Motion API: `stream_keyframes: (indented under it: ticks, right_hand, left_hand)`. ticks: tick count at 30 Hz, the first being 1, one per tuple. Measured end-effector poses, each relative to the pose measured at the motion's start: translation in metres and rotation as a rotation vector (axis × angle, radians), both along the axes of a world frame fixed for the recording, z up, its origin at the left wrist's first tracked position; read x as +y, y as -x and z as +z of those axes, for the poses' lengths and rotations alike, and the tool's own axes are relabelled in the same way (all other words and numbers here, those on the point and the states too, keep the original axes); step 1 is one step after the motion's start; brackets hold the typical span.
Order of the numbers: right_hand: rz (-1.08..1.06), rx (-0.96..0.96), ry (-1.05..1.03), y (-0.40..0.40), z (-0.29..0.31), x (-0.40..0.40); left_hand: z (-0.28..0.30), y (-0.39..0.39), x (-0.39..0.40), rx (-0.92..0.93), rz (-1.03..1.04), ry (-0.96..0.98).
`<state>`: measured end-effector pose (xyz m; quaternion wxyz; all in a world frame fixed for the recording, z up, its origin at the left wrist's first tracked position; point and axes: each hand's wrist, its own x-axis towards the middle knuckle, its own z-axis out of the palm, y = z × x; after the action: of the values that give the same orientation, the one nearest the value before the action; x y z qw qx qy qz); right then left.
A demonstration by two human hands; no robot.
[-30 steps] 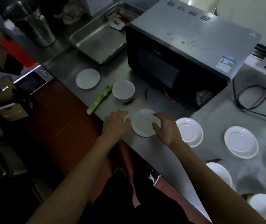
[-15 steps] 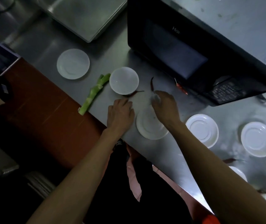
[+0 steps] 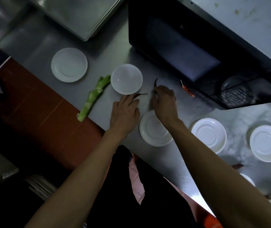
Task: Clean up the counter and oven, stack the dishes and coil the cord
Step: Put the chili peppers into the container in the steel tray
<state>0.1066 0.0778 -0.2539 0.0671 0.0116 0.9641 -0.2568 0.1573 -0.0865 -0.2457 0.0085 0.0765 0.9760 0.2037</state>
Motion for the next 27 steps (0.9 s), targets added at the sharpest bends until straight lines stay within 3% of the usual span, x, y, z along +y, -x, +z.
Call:
stream_keyframes:
  ticks: [17,27]
  right_hand:
    - [-0.017,0.049,0.041,-0.006,-0.010,0.007]
    - [-0.059,0.090,0.061,-0.028,0.005,0.002]
  left_hand:
    - [-0.020,0.006,0.003,0.024,0.052,0.018]
    - [-0.021,0.014,0.006,-0.059,0.045,0.091]
